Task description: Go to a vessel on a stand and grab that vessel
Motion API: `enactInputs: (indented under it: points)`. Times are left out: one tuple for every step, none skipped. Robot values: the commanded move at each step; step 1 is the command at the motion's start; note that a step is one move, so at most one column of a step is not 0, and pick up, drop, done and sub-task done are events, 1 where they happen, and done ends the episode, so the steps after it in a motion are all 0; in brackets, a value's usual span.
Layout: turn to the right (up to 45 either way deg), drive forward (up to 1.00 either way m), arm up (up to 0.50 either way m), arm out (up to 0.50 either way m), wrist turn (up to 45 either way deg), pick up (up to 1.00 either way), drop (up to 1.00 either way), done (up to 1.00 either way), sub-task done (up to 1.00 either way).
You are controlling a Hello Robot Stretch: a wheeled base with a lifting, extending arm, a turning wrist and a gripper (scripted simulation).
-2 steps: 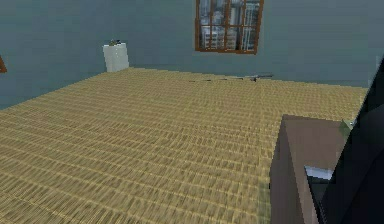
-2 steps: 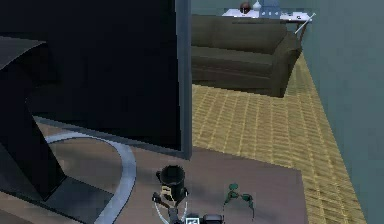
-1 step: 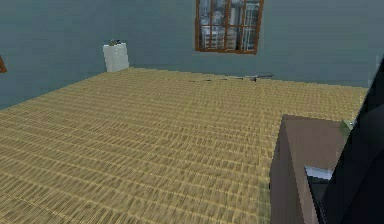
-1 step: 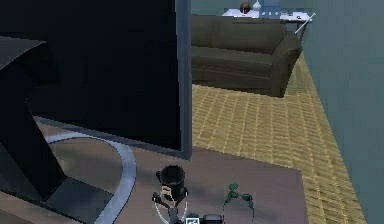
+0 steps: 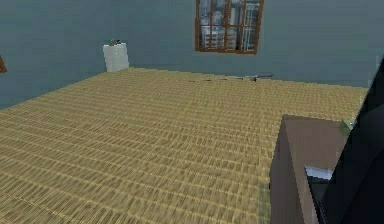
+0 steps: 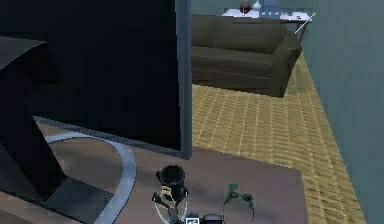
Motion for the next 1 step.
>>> enactInputs:
  points:
    - [0.0,0.0,0.0,0.0,0.0,0.0,0.0,1.0,0.0]
